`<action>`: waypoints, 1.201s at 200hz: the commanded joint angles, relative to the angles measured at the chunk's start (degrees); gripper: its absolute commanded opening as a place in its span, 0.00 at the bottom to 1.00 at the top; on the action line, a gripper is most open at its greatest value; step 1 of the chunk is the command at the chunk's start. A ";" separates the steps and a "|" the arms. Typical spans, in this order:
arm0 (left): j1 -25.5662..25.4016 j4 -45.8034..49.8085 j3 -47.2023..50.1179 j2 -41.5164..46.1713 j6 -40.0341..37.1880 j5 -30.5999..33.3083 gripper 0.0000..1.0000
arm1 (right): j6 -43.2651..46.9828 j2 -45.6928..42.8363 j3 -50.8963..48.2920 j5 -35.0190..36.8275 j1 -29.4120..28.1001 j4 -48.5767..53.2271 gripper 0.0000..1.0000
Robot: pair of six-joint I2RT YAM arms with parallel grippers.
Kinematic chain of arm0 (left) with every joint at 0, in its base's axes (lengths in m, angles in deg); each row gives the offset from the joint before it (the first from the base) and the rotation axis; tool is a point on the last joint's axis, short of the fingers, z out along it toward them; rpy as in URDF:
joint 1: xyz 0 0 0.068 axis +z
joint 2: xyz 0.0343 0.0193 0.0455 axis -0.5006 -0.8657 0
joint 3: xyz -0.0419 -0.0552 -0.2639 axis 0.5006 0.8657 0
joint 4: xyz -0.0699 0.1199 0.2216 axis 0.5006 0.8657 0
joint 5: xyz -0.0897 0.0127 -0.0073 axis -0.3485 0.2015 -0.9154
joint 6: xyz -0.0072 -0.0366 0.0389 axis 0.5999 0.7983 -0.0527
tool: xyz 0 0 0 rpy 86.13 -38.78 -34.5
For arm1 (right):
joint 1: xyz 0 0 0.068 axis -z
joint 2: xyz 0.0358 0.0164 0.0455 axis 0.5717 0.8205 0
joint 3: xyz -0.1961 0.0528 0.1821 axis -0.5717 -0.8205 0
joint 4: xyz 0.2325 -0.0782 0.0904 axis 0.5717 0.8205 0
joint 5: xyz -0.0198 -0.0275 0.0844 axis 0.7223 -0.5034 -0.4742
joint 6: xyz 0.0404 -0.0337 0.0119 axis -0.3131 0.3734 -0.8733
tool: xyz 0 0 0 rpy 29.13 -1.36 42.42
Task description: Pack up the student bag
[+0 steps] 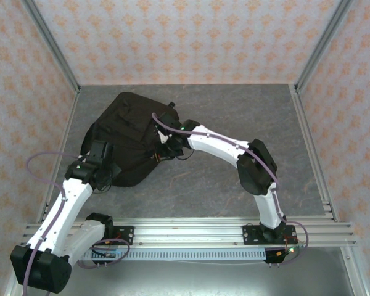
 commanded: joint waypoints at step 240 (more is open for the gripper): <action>0.60 -26.37 -2.37 5.48 -19.25 -25.57 1.00 | -14.60 -40.75 -52.12 4.54 22.09 -25.60 0.00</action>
